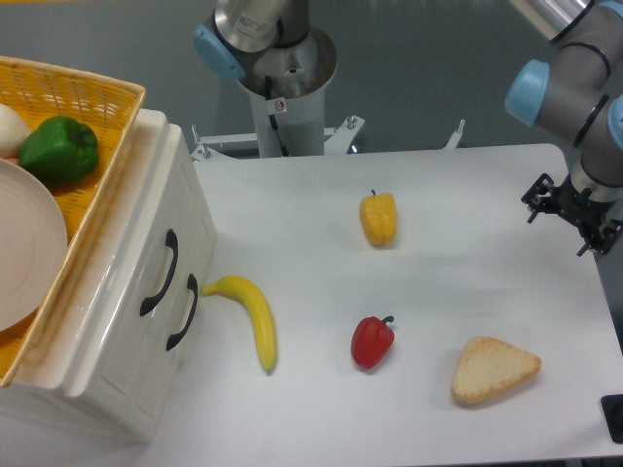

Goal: Slide open the top white drawer
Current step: 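Raise the gripper and move it toward the white cabinet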

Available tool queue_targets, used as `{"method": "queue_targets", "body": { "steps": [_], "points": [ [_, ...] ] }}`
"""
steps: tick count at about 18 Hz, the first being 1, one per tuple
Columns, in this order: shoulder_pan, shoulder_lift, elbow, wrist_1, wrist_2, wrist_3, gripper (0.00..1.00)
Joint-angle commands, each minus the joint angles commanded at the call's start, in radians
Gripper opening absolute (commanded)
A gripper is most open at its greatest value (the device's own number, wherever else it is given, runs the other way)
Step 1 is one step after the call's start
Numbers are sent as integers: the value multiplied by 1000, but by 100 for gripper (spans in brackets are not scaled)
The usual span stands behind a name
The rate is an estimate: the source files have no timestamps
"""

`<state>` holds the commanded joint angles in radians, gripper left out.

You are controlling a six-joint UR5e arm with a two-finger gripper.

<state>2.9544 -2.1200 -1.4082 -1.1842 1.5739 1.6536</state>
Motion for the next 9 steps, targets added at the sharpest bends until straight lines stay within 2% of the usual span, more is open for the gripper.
{"method": "queue_targets", "body": {
  "steps": [6, 9],
  "points": [
    [-6, 0, 0, -2, 0, -12, 100],
    [-15, 11, -21, 12, 2, -31, 100]
  ]
}}
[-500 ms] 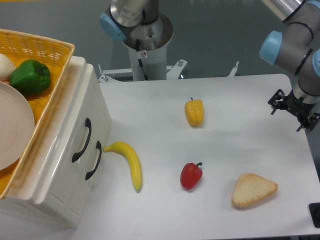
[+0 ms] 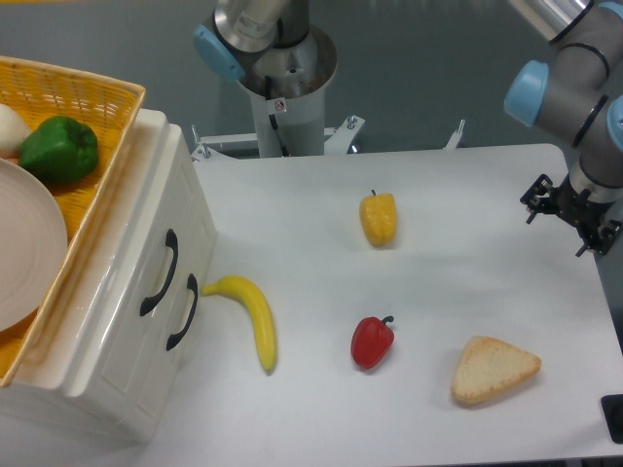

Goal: Slide open the top white drawer
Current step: 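Raise the gripper and move it toward the white cabinet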

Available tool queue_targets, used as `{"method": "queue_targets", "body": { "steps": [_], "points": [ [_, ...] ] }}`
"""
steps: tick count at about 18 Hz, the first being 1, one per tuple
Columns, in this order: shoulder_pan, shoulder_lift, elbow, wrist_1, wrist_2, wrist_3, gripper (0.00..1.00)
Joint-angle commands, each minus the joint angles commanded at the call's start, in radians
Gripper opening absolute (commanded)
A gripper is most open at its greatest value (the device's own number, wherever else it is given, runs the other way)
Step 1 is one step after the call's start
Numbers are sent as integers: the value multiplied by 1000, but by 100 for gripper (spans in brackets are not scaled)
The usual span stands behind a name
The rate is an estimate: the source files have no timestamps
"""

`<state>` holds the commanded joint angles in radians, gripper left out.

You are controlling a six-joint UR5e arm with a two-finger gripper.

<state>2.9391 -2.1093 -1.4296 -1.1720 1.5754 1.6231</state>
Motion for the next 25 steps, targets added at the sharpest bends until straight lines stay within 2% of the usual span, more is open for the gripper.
{"method": "queue_targets", "body": {
  "steps": [3, 6, 7, 11, 20, 23, 24, 25],
  "points": [
    [3, 17, -32, 5, -2, -11, 100],
    [8, 57, -98, 75, -3, -32, 100],
    [8, 67, -106, 78, -3, -40, 100],
    [2, 80, -111, 72, 8, -68, 100],
    [-6, 199, -216, 69, -6, -137, 100],
    [-37, 219, -230, 58, -6, -250, 100],
    [-51, 229, -229, 37, -6, -329, 100],
    [-67, 232, -229, 23, -3, -351, 100]
  ]
}}
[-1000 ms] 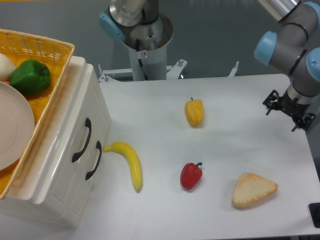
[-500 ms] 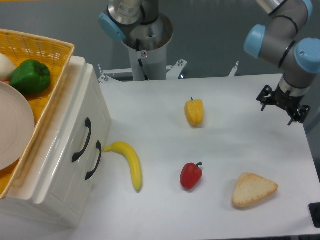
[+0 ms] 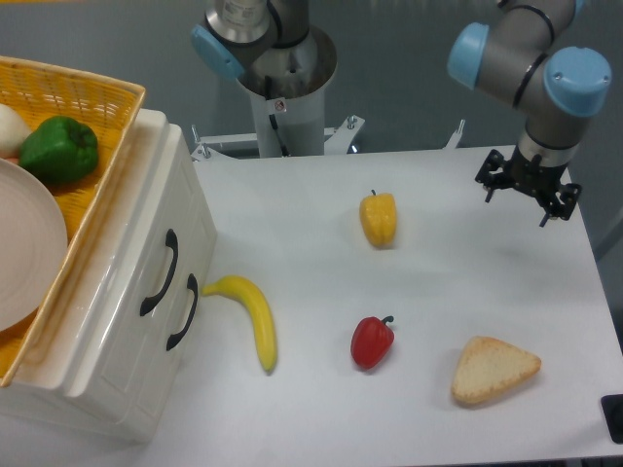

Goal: Slide open the top white drawer
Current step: 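Raise the gripper and move it toward the white cabinet, then swing the gripper over the table toward the top drawer handle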

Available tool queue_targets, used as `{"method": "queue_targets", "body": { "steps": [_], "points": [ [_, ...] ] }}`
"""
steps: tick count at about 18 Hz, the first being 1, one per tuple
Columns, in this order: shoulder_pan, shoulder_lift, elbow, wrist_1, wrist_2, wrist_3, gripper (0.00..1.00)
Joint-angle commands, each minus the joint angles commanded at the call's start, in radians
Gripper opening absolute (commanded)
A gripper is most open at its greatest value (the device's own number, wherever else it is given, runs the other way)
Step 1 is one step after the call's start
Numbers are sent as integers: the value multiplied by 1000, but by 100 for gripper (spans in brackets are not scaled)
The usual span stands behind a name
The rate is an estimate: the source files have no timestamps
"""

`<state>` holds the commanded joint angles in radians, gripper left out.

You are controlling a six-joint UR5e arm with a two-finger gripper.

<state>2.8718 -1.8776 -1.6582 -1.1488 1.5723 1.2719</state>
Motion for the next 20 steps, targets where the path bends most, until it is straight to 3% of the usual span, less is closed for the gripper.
{"method": "queue_targets", "body": {
  "steps": [5, 9, 20],
  "points": [
    [-58, 23, 24, -123, -5, -100, 100],
    [-137, 25, 29, -135, -24, -242, 100],
    [-278, 61, 44, -201, -161, -468, 100]
  ]
}}
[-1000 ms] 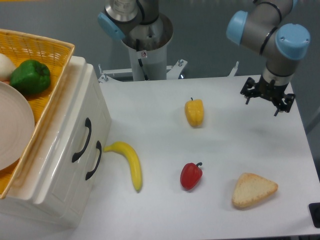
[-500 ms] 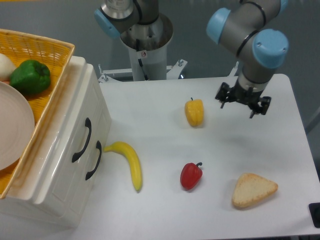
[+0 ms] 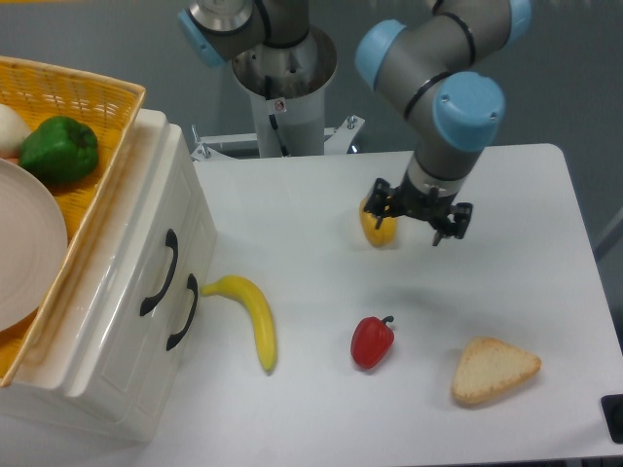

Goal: Slide open the top white drawer
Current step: 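Swing the gripper over the table toward the top drawer handle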

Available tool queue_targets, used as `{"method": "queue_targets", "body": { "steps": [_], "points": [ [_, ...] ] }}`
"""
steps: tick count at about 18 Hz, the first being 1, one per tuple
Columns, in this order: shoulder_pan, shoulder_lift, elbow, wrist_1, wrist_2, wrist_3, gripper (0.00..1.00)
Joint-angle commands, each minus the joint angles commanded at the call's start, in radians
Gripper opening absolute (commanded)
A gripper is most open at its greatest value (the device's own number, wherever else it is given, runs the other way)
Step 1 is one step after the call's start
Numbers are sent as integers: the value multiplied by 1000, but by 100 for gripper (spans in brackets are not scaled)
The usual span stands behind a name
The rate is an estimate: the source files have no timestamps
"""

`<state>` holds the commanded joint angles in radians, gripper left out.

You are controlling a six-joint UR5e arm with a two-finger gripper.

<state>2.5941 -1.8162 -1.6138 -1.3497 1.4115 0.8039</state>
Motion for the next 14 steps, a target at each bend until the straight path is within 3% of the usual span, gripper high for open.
{"method": "queue_targets", "body": {
  "steps": [3, 14],
  "points": [
    [-38, 0, 31, -57, -23, -20, 100],
    [-186, 2, 45, -69, -123, -78, 100]
  ]
}}
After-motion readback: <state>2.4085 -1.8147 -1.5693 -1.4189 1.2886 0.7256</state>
